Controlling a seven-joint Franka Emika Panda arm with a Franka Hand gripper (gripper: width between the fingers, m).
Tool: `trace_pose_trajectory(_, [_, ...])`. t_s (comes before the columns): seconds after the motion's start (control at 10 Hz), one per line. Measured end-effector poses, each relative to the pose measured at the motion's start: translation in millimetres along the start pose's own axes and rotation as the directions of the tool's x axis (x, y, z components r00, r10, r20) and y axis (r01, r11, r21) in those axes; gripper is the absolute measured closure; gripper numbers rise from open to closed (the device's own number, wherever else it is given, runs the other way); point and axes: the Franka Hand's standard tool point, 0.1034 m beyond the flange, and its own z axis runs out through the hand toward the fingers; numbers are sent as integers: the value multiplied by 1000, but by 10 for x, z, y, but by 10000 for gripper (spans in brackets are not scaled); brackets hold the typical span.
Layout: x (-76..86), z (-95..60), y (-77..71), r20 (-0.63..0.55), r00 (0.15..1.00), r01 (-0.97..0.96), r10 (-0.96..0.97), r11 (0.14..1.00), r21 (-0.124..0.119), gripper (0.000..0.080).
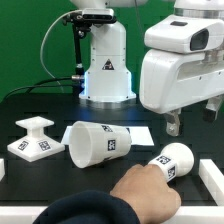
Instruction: Assemble lamp
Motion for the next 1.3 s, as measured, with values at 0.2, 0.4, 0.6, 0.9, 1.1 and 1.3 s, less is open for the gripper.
trace_pose_trajectory(0.2, [-4, -1, -2, 5, 1000, 0, 0, 1000, 2, 100])
trace_pose_trajectory(0.4, [-4, -1, -2, 4, 1000, 0, 0, 1000, 3, 100])
trace_pose_trajectory(0.6, [-4, -1, -2, 4, 1000, 0, 0, 1000, 3, 100])
trace_pose_trajectory(0.9, [-4, -1, -2, 4, 1000, 0, 0, 1000, 3, 100])
trace_pose_trajectory(1.1, [-4, -1, -2, 4, 1000, 0, 0, 1000, 3, 100])
trace_pose_trajectory(1.3, [-9, -137, -40, -8, 999, 46, -46, 998, -43, 100])
